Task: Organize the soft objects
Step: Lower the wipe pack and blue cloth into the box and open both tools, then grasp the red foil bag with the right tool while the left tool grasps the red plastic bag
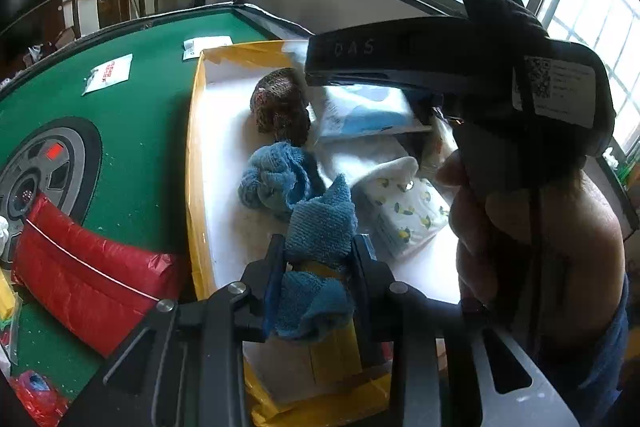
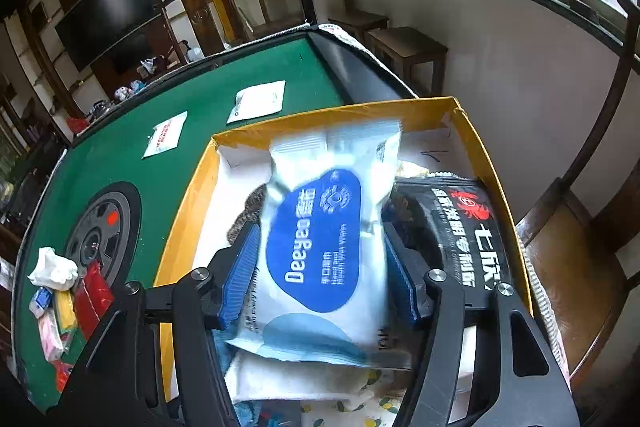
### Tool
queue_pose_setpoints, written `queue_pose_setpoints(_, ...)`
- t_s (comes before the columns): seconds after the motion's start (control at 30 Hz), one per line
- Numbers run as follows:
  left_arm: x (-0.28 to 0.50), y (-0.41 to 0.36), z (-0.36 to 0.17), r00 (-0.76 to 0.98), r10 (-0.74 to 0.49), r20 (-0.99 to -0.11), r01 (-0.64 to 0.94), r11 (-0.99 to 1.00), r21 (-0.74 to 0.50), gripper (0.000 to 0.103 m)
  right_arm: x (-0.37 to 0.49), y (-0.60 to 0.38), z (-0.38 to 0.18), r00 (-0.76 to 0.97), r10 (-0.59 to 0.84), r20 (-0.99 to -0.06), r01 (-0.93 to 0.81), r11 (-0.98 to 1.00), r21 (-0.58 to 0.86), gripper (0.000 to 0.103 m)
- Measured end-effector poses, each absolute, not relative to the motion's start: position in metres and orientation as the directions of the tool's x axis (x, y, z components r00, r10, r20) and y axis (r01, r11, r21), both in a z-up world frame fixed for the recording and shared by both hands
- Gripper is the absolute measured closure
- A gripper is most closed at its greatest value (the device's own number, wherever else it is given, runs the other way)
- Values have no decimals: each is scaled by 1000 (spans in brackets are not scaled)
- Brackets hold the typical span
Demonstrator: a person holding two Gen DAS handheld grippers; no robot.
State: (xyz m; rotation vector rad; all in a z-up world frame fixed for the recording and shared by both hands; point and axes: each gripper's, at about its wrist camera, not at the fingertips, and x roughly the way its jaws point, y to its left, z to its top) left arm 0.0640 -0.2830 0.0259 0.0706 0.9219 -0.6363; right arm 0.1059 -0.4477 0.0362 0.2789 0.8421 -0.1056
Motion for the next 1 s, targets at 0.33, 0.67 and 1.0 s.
queue_pose_setpoints(0.33, 47, -278, 34, 409, -524, -747, 554, 793, -253, 63, 87, -445, 58, 742, 0, -670, 198, 955, 220, 36)
queue_pose_setpoints(0.67, 15, -227, 54, 493, -534, -687, 552, 802, -227, 62, 71, -415, 71, 826, 118, -551, 61, 953, 296, 36)
queue_pose_setpoints(1.0, -14, -109, 55, 718, -434, -544, 385, 899, -208, 50, 62, -364, 68, 844, 187, -503, -98, 975, 197, 36)
